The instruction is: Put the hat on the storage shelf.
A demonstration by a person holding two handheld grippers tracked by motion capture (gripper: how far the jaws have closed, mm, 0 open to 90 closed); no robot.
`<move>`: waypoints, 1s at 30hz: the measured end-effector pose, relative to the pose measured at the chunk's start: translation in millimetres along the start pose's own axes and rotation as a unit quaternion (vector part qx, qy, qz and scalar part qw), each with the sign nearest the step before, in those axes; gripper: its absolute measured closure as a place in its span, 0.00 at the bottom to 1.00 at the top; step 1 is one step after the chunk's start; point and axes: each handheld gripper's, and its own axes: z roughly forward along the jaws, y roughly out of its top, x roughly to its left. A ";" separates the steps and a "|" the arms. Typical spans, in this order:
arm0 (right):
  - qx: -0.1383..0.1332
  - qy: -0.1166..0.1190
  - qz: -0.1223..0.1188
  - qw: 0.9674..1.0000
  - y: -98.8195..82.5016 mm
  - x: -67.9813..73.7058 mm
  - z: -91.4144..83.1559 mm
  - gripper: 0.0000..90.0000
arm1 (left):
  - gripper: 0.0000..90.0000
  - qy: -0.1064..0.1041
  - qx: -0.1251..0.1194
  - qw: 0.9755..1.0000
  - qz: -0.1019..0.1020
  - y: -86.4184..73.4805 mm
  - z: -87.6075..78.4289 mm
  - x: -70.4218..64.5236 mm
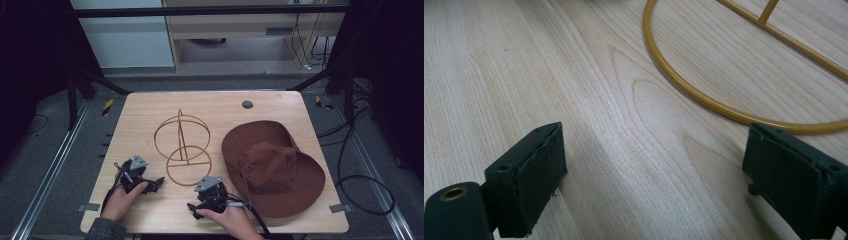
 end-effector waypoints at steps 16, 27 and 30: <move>0.010 0.006 -0.015 1.000 9.0 7.6 -23.2 0.18 | 0.00 0.000 0.000 1.000 0.001 -1.0 -1.1 -0.6; 0.020 -0.026 -0.054 0.998 57.0 -14.2 -113.8 0.14 | 0.00 0.000 0.000 1.000 0.000 -1.0 -1.0 -0.7; 0.038 -0.045 -0.049 0.997 58.2 -34.8 -136.2 0.16 | 0.00 0.000 0.001 1.000 0.001 -1.0 -1.1 -0.6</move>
